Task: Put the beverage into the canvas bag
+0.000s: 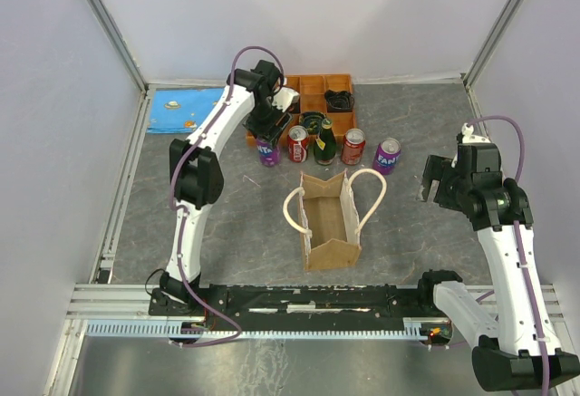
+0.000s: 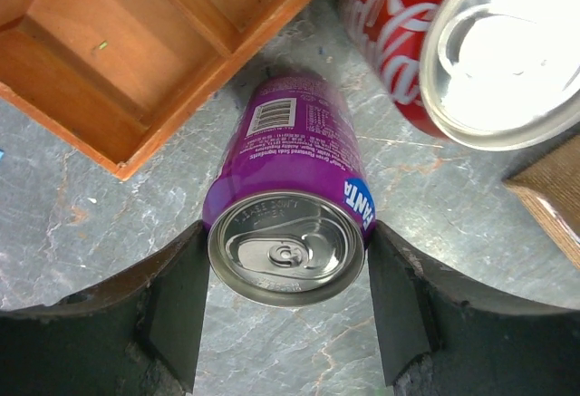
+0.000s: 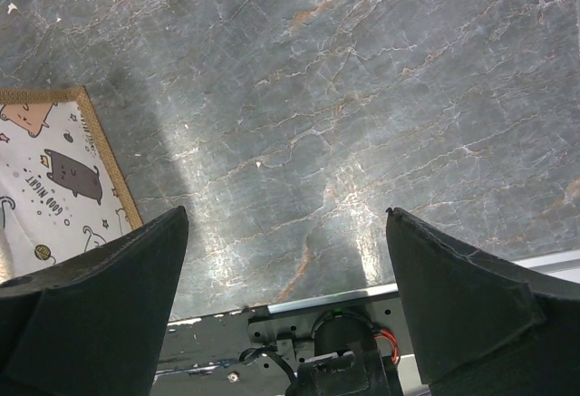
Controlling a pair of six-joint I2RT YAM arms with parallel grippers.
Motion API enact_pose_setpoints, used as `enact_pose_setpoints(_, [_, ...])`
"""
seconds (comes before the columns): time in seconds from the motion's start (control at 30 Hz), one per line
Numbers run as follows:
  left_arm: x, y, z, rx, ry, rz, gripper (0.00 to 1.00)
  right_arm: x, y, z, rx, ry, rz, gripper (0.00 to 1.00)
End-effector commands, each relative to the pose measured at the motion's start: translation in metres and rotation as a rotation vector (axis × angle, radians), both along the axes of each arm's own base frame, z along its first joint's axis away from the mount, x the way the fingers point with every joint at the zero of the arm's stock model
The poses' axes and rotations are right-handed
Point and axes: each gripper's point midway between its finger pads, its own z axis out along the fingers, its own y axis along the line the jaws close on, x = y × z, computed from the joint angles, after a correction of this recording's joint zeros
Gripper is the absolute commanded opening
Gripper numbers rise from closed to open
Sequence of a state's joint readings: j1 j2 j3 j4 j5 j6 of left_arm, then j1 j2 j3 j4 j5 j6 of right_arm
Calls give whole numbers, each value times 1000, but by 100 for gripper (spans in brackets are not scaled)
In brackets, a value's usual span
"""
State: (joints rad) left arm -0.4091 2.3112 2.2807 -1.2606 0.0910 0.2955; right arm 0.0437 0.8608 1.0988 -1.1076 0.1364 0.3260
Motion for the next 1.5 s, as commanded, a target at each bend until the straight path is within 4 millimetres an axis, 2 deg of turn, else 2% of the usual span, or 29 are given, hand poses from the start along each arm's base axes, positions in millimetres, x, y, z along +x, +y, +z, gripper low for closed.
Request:
enact_pose_setpoints(0.0, [-8, -22, 96, -169, -181, -120, 3, 7, 1, 7, 8, -47, -3, 98])
enact_pose_setpoints(0.2, [-24, -31, 140, -202, -277, -189, 3, 10, 2, 7, 18, -48, 0, 98])
enact_pose_setpoints(0.3, [-38, -39, 165, -227, -326, -232, 3, 10, 3, 7, 22, -49, -1, 98])
enact_pose_setpoints(0.57, [-100, -84, 219, -315, -416, -443, 3, 7, 4, 7, 27, -51, 1, 98])
enact_pose_setpoints(0.77, [-145, -115, 238, -348, -449, -552, 3, 5, 6, 7, 36, -54, 7, 98])
enact_pose_setpoints(0.87, [-170, -134, 239, -383, -421, -607, 3, 4, 6, 7, 39, -54, 10, 98])
enact_pose_setpoints(1.03, [-199, -158, 223, -393, -360, -661, 3, 0, 7, 6, 44, -51, 14, 98])
enact_pose_setpoints(1.2, [-213, -170, 205, -378, -327, -687, 3, -3, 8, 6, 46, -56, 14, 98])
enact_pose_setpoints(1.47, [-210, -181, 166, -317, -309, -633, 3, -2, 8, 8, 45, -57, 16, 98])
